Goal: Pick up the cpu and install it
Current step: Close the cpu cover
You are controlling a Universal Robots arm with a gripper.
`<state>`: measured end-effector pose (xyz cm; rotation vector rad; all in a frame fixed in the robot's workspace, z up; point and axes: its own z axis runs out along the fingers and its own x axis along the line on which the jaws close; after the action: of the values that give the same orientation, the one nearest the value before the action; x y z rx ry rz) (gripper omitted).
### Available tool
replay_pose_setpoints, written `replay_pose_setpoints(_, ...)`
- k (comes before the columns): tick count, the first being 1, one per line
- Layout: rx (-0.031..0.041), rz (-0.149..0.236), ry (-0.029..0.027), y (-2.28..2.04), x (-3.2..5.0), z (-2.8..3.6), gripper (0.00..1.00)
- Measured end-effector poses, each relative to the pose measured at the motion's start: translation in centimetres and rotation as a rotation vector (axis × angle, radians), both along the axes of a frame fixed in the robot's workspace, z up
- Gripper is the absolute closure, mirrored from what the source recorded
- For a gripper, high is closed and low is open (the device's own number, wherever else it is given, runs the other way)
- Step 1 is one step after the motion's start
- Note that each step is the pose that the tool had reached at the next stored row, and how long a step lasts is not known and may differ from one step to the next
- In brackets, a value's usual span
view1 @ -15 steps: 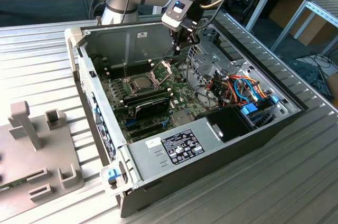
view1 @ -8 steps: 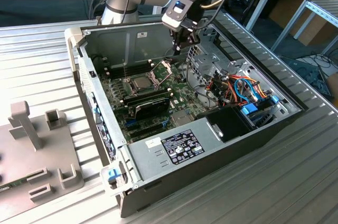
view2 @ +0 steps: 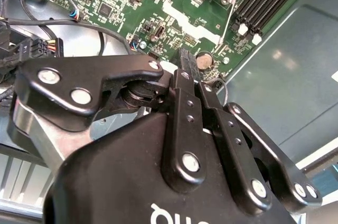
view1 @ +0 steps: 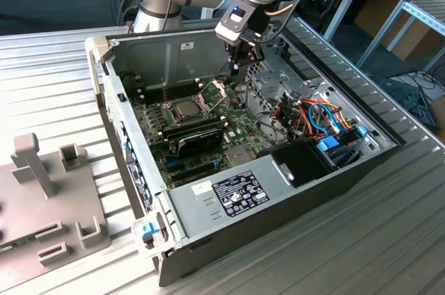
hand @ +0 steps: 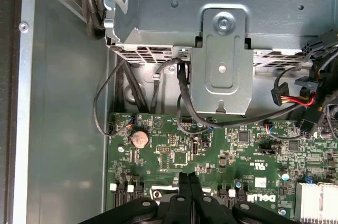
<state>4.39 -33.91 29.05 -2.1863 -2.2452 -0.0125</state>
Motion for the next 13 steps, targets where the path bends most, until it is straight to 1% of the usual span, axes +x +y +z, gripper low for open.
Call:
replay_pose_setpoints(4,0.0004,0.000,-0.0001,0.00,0.00,-0.13,0.89)
replay_pose_setpoints(13,0.0004,0.000,-0.0001,0.00,0.00,-0.13,0.89)
